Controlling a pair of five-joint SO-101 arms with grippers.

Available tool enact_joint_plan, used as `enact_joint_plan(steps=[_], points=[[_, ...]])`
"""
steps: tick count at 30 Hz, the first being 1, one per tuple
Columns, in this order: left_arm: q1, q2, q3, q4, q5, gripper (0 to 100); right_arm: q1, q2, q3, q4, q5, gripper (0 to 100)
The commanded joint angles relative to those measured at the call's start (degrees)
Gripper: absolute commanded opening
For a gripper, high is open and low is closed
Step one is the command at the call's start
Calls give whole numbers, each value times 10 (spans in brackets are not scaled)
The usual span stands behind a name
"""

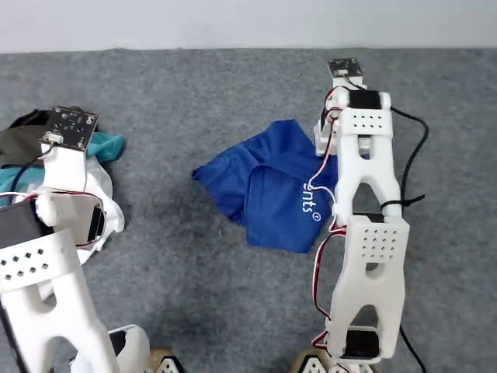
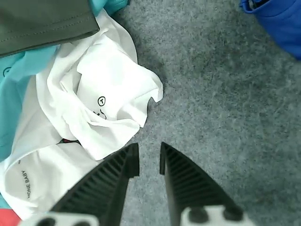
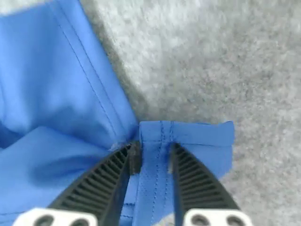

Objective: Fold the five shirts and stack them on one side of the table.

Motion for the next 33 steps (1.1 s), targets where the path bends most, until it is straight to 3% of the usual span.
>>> enact_joint_plan(steps=[1, 4, 7, 17, 26, 33], points=[[4, -9, -2, -14, 2, 83, 17, -11, -28, 18, 18, 80], [4, -9, -2, -14, 3, 83, 34, -13, -29, 28, 18, 75], [4, -9, -2, -14, 3, 83, 43, -13, -46, 56, 18, 5], [4, -12, -2, -14, 3, 83, 53, -33, -204, 162, 34, 9], [4, -13, -5, -12, 1, 83, 117, -167, 34, 160, 51, 9], [5, -9, -3, -14, 1, 83, 172, -204, 123, 159, 52, 25]])
